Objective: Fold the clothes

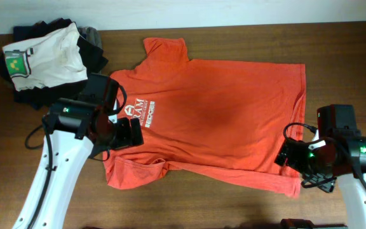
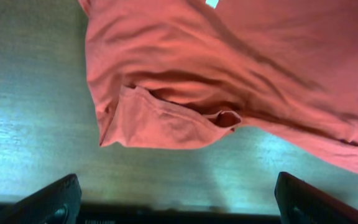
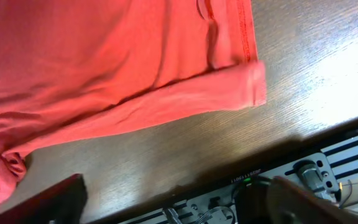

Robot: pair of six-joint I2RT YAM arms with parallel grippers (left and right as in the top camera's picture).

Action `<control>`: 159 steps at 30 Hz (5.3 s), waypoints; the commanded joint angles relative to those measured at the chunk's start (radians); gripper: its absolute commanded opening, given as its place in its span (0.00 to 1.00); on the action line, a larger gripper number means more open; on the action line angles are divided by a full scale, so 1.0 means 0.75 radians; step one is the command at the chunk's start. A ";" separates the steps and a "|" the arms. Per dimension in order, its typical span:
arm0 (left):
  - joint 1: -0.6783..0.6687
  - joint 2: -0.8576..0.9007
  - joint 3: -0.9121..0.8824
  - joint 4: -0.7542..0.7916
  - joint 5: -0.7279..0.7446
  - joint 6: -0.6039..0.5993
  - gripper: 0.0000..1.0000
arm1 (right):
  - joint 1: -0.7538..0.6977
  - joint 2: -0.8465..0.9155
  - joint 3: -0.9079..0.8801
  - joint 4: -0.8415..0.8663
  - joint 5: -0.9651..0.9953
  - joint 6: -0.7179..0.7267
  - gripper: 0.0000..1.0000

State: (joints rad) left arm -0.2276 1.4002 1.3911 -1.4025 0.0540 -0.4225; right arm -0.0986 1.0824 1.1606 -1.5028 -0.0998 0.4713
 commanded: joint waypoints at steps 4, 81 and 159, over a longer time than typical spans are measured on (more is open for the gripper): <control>-0.036 -0.005 -0.196 0.157 0.113 0.008 0.99 | -0.010 -0.012 -0.008 0.026 -0.040 0.012 0.98; -0.482 -0.091 -0.552 0.219 -0.363 -0.659 1.00 | -0.009 -0.012 -0.008 0.003 -0.032 -0.065 0.98; -0.146 -0.374 -0.594 -0.189 -0.312 -1.064 0.99 | -0.009 -0.012 -0.190 0.116 -0.102 -0.114 0.98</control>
State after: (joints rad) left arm -0.3408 1.1282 0.9504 -1.5845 -0.1879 -1.2274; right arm -0.0986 1.0824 1.0592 -1.4292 -0.1642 0.3813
